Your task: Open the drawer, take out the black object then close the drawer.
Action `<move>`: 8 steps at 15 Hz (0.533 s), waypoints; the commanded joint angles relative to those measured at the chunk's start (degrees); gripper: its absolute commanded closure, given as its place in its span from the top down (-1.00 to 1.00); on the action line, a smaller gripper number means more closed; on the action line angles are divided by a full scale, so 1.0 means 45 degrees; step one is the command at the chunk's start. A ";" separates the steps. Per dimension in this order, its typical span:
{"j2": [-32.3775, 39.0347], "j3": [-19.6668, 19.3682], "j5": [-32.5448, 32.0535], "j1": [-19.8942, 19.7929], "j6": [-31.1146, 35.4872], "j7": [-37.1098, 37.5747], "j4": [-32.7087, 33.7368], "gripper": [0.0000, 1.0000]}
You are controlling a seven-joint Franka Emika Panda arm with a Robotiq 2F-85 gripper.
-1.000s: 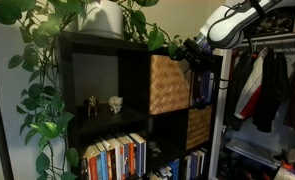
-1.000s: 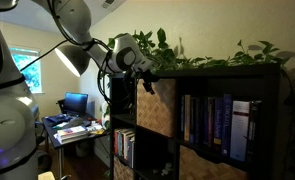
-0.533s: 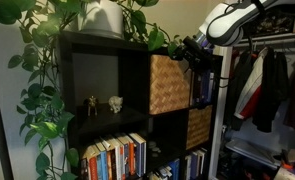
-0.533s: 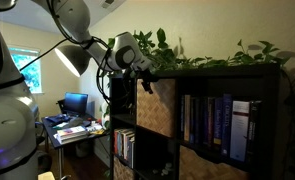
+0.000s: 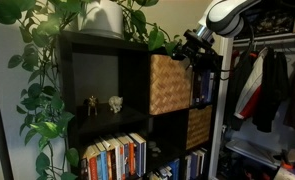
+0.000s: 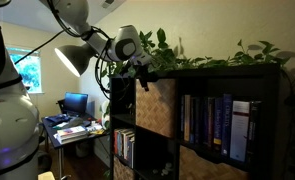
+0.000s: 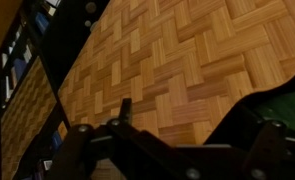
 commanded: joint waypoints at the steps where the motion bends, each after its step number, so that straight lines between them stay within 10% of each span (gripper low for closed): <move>1: -0.0843 -0.0560 0.0580 0.0505 -0.1851 -0.0794 -0.0129 1.00; 8: -0.1667 -0.0822 0.1171 0.0619 -0.4018 -0.1524 -0.0187 1.00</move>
